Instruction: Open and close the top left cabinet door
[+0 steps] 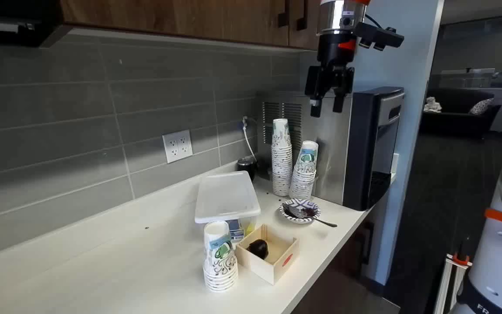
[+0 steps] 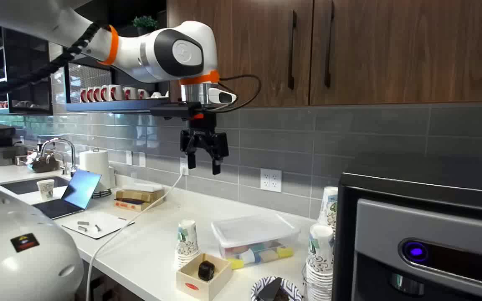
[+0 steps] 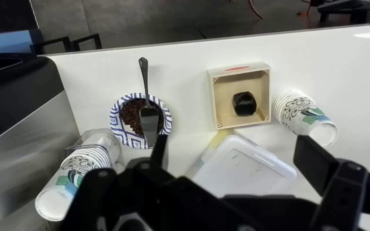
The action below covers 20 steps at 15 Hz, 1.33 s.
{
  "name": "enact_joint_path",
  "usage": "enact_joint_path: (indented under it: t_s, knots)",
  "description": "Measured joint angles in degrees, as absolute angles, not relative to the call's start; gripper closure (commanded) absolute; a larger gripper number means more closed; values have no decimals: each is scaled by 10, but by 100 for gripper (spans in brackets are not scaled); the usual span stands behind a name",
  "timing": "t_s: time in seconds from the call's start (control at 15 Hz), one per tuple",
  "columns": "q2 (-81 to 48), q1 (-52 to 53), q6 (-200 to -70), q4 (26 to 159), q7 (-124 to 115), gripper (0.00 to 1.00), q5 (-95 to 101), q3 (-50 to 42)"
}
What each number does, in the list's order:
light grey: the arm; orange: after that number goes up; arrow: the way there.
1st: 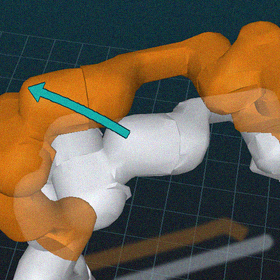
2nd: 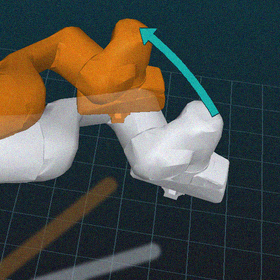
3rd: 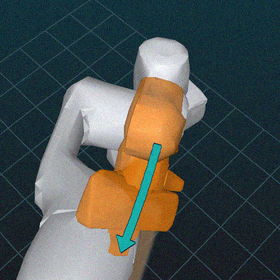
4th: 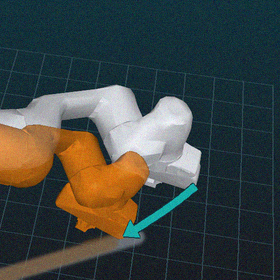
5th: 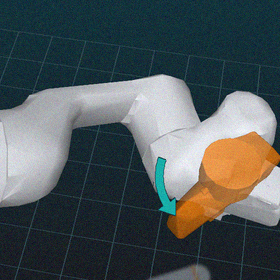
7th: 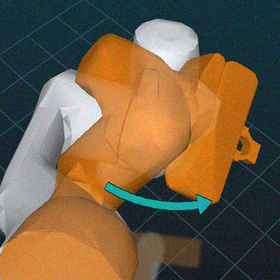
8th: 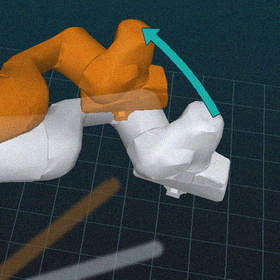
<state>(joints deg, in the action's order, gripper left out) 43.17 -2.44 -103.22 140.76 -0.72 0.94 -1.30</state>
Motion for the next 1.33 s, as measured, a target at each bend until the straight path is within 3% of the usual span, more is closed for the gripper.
enact_joint_path:
  t_s: [1.33]
  knots:
    - [424,-28,-1061,1366,-37,0,69,26]
